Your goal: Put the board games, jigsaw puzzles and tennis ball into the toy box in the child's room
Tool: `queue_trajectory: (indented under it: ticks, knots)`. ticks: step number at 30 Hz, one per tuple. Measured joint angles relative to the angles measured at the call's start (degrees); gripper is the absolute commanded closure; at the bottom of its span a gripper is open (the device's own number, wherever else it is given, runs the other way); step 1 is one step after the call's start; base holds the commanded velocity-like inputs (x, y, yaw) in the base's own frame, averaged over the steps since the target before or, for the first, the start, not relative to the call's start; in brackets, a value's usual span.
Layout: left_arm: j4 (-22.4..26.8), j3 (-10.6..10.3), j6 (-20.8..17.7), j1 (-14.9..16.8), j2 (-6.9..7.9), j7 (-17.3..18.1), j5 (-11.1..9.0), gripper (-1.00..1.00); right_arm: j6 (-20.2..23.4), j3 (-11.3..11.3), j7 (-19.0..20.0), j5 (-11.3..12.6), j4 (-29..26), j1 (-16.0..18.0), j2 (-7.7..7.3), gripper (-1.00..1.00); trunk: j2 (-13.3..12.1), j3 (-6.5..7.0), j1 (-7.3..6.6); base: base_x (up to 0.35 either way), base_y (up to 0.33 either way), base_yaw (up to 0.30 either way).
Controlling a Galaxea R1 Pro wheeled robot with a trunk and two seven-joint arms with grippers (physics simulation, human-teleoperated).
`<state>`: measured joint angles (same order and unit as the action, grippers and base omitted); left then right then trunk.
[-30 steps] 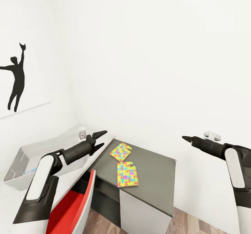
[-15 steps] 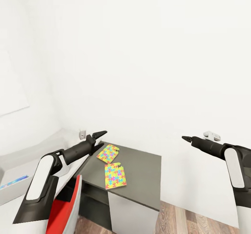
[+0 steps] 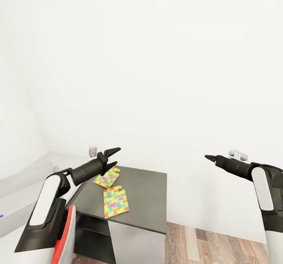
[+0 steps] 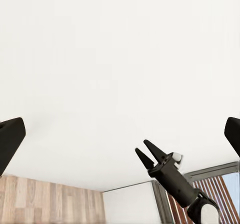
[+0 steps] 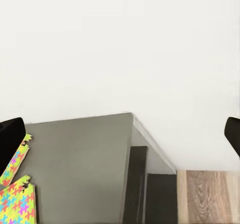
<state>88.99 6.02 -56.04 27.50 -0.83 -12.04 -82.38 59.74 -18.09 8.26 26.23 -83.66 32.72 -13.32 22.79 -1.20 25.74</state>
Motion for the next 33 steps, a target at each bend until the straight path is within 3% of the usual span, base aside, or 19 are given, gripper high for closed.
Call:
queue_trajectory:
  ticks: [21,33]
  knots:
    - [-0.1,0.0,0.1,0.0,0.01,0.0,0.0,-1.0,0.0,-0.3,-0.4,-0.5,9.1,0.9,-0.83,-1.0,0.0,0.46,0.01,0.0,0.0,-0.276]
    - [-0.1,0.0,0.2,0.0,0.06,0.0,0.0,-1.0,0.0,-0.4,-0.5,-0.6,18.0,1.3,-4.31,-1.0,0.1,0.73,0.01,0.0,-0.008,-0.276]
